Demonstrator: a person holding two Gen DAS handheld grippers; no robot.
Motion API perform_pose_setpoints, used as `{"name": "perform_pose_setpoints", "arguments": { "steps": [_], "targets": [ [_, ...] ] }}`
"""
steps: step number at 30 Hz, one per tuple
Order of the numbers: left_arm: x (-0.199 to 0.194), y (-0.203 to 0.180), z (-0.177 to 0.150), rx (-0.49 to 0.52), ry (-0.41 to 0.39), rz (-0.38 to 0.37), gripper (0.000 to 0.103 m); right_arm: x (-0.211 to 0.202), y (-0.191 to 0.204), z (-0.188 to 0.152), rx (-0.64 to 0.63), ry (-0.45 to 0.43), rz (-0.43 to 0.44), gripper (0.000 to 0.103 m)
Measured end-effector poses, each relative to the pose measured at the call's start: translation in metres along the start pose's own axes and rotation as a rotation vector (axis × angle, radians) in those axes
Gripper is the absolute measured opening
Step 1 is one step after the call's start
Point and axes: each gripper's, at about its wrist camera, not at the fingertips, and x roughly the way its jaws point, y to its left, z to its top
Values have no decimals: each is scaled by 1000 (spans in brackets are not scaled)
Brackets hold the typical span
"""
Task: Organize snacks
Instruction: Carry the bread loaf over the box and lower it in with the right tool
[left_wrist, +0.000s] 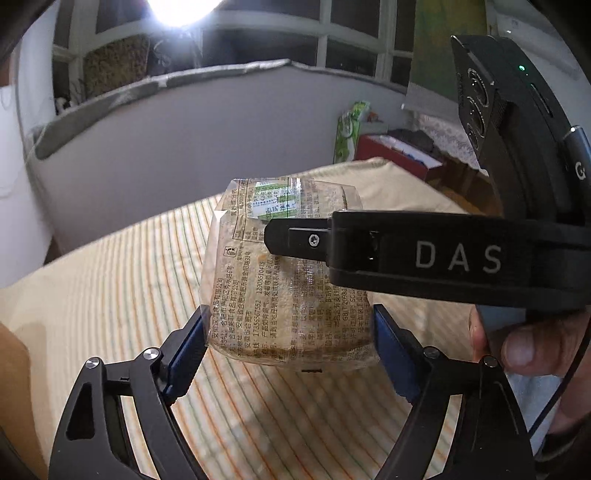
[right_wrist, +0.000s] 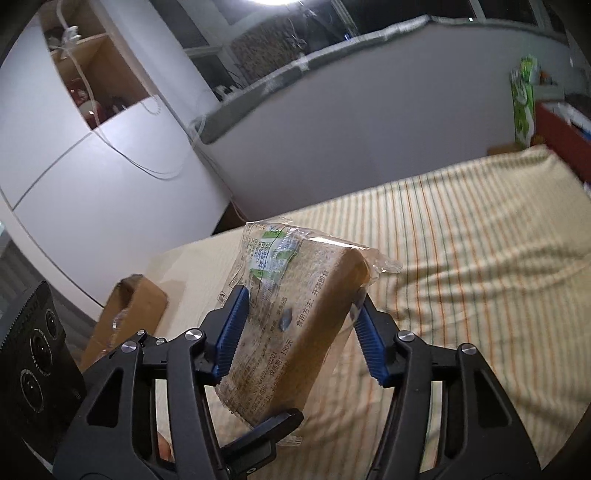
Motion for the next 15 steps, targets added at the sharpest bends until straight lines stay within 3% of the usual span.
{"name": "perform_pose_setpoints", "arguments": {
  "steps": [7, 15],
  "targets": [
    [-61, -8, 15, 31, -98, 32, 84, -52, 60, 14, -91, -60, 1, 59],
    [-117, 0, 7, 10, -158, 70, 84, -68, 114, 3, -146, -61, 19, 59]
  ]
}}
